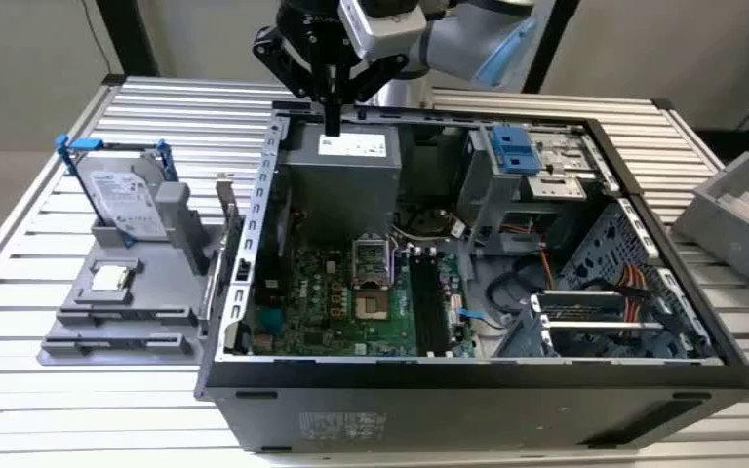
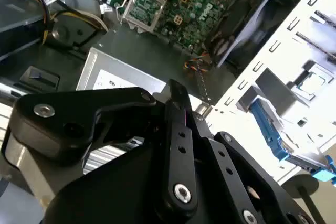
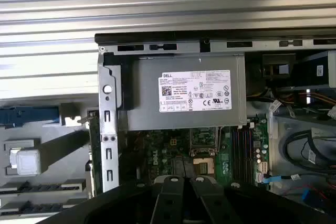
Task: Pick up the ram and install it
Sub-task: 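Reach for the ram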
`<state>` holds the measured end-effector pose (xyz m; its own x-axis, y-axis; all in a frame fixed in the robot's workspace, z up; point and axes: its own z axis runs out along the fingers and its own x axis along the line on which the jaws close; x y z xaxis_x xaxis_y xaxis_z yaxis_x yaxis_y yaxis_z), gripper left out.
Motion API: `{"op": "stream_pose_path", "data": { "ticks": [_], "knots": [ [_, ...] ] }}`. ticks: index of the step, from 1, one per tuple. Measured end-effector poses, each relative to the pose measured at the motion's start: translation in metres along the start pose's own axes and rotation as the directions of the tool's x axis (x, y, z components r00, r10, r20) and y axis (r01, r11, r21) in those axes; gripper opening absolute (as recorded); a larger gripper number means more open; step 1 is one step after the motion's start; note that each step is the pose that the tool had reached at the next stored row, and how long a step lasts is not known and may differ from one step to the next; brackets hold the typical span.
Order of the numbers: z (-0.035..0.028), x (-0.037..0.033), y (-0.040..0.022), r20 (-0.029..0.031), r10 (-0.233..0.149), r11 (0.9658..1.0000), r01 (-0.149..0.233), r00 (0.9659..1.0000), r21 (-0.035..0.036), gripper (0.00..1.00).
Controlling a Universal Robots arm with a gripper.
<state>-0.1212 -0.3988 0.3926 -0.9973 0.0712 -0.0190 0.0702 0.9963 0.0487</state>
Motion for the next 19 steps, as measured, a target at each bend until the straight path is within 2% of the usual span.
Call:
{"op": "stream_pose_path", "data": {
  "ticks": [19],
  "knots": [
    [0.0,0.0001,0.0,0.0001,0.0,1.0,0.0,1.0,-0.0001,0.0]
  ]
}}
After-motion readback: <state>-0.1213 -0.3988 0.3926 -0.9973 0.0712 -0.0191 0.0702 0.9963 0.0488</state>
